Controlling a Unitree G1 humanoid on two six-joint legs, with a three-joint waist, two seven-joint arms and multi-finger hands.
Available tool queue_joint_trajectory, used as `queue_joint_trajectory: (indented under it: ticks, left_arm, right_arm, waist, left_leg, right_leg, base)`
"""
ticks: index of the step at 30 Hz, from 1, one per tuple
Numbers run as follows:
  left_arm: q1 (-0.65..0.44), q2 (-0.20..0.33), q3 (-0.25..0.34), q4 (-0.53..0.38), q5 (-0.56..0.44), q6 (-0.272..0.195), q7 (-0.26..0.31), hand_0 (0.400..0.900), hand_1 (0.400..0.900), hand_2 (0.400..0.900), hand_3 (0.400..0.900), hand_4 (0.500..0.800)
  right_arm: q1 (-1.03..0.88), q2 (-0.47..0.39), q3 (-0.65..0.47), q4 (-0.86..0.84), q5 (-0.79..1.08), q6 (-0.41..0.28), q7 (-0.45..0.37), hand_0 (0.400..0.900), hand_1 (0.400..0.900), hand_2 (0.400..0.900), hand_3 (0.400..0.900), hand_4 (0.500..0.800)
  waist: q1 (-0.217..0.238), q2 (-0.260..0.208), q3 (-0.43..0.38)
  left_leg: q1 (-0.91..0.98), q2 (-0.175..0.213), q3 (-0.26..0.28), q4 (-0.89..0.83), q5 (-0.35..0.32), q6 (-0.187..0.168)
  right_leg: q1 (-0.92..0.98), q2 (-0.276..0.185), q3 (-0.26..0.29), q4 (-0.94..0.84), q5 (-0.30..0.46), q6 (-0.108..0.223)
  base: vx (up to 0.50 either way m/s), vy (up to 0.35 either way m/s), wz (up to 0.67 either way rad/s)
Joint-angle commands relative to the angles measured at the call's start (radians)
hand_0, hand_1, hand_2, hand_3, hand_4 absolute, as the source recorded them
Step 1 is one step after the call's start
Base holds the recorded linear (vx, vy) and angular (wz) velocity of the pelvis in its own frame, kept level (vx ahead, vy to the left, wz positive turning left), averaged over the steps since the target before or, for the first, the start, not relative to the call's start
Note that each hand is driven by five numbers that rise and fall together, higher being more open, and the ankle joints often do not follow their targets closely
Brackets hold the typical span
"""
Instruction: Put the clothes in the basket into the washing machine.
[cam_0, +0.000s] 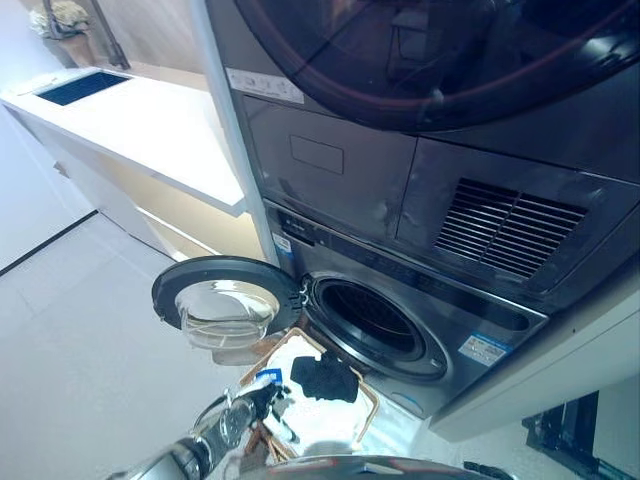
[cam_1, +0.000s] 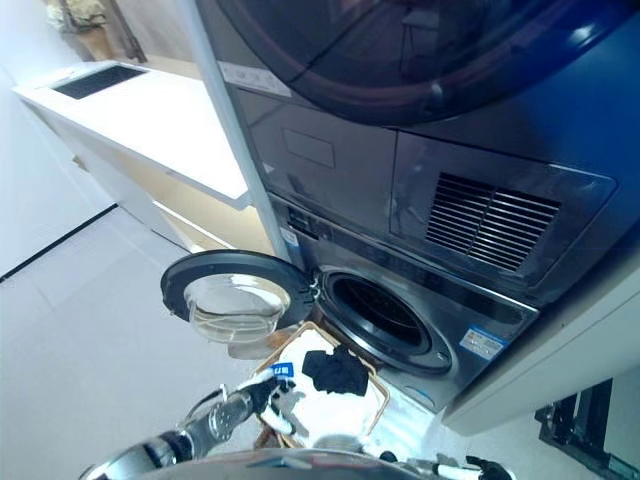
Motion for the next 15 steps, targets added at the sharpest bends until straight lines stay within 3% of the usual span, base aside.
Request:
queue_joint_trajectory:
  ticks: [1, 7, 12, 15]
  left_arm:
    - [-0.164, 0.006, 0.004, 0.019, 0.057, -0.036, 0.088, 0.900, 0.900, 0.900, 0.900, 0.800]
    - [-0.328, 0.020, -0.116, 0.041, 0.173, -0.021, 0.183, 0.900, 0.900, 0.900, 0.900, 0.800]
    - [-0.488, 0.038, -0.167, 0.056, 0.231, -0.003, 0.263, 0.900, 0.900, 0.900, 0.900, 0.800]
    - [-0.561, 0.054, -0.186, 0.075, 0.251, 0.009, 0.273, 0.900, 0.900, 0.900, 0.900, 0.800]
  right_arm:
    - [-0.058, -0.010, -0.039, 0.045, 0.041, -0.016, -0.035, 0.900, 0.900, 0.900, 0.900, 0.800]
    - [-0.082, -0.025, -0.042, 0.003, 0.075, -0.037, -0.079, 0.900, 0.900, 0.900, 0.900, 0.800]
    - [-0.112, -0.030, -0.038, -0.032, 0.117, -0.061, -0.120, 0.900, 0.900, 0.900, 0.900, 0.800]
    - [-0.111, -0.035, -0.046, -0.053, 0.129, -0.072, -0.137, 0.900, 0.900, 0.900, 0.900, 0.800]
  waist:
    - [-0.020, -0.048, 0.066]
    - [-0.062, -0.041, 0.147]
    - [-0.094, -0.049, 0.229]
    - [-0.111, -0.053, 0.250]
  left_leg:
    - [-0.025, -0.031, 0.039, 0.002, -0.055, 0.015]
    - [-0.131, -0.035, 0.070, 0.048, -0.054, 0.016]
    - [-0.272, -0.040, 0.085, 0.132, -0.055, 0.015]
    - [-0.366, -0.039, 0.083, 0.198, -0.063, 0.010]
  right_leg:
    - [-0.076, -0.023, 0.060, 0.001, 0.067, 0.049]
    - [-0.186, -0.016, 0.092, 0.017, 0.090, 0.042]
    - [-0.305, -0.010, 0.097, 0.060, 0.107, 0.034]
    - [-0.374, -0.011, 0.087, 0.087, 0.112, 0.026]
  base:
    - [-0.05, 0.029, -0.50]
    - [-0.09, 0.012, -0.26]
    - [-0.15, -0.019, -0.07]
    - [-0.11, -0.039, 0.07]
